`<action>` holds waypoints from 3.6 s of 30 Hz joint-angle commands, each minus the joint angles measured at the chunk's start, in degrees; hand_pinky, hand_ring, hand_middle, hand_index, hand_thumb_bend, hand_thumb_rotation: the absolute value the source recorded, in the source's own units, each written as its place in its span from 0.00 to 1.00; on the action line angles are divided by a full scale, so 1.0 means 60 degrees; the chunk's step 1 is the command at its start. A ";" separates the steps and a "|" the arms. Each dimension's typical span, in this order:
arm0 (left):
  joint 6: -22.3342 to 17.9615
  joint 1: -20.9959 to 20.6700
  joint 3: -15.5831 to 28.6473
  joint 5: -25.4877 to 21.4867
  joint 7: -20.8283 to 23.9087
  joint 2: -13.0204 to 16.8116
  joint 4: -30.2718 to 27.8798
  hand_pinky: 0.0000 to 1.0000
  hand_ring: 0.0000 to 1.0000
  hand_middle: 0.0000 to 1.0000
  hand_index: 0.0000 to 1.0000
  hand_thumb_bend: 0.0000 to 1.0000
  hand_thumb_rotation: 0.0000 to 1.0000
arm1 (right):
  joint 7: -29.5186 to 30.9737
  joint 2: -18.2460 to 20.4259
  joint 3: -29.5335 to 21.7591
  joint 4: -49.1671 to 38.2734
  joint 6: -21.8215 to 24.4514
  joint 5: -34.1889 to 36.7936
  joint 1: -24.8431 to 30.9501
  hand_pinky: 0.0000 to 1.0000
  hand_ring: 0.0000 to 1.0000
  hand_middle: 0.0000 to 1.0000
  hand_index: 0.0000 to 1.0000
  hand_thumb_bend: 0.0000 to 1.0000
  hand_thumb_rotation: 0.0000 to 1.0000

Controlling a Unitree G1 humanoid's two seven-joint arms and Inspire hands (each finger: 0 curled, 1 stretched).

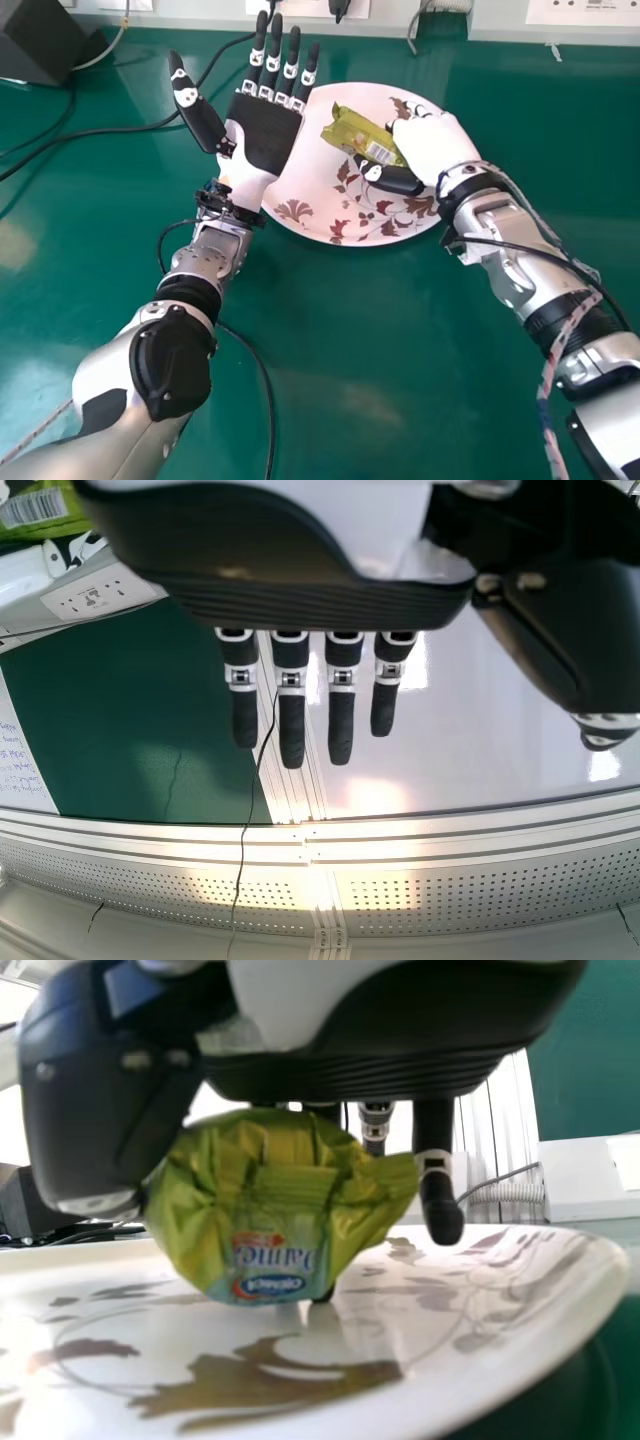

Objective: Pick up biscuit and place it in the plate

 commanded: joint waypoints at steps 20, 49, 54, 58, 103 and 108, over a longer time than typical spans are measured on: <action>-0.0423 0.0105 -0.0075 -0.0008 -0.0173 -0.0094 -0.0031 0.80 0.77 0.83 0.93 0.94 0.16 | 0.0149 -0.0053 0.0472 0.0326 -0.0257 0.0048 0.0394 0.20 0.27 0.44 0.52 0.50 0.00; -0.0326 0.0261 0.0197 -0.0138 -0.0769 0.0023 0.0289 0.78 0.77 0.83 0.93 0.92 0.30 | 0.0423 0.0101 0.0408 -0.0769 0.0199 0.0064 0.0621 0.42 0.55 0.85 0.73 0.88 0.62; -0.0438 0.0314 0.0219 -0.0107 -0.0844 0.0033 0.0314 0.77 0.77 0.82 0.92 0.91 0.29 | 0.0564 0.0064 0.0301 -0.1060 0.0266 0.0137 0.0713 0.46 0.58 0.88 0.78 0.92 0.63; -0.0562 0.0357 0.0205 -0.0068 -0.0867 0.0047 0.0330 0.78 0.78 0.83 0.91 0.90 0.28 | 0.0783 0.0053 0.0182 -0.1330 0.0379 0.0176 0.0790 0.48 0.60 0.89 0.81 0.94 0.61; -0.0773 0.0375 0.0184 0.0110 -0.0758 0.0097 0.0438 0.79 0.80 0.82 0.90 0.92 0.29 | 0.1049 0.0128 -0.1586 -0.4291 0.1046 0.0937 0.2231 0.52 0.62 0.83 0.76 0.99 0.60; -0.0839 0.0375 0.0154 0.0145 -0.0779 0.0086 0.0431 0.77 0.78 0.81 0.89 0.91 0.31 | 0.0841 0.0092 -0.1848 -0.4497 0.0964 0.1054 0.2423 0.53 0.62 0.83 0.75 0.97 0.59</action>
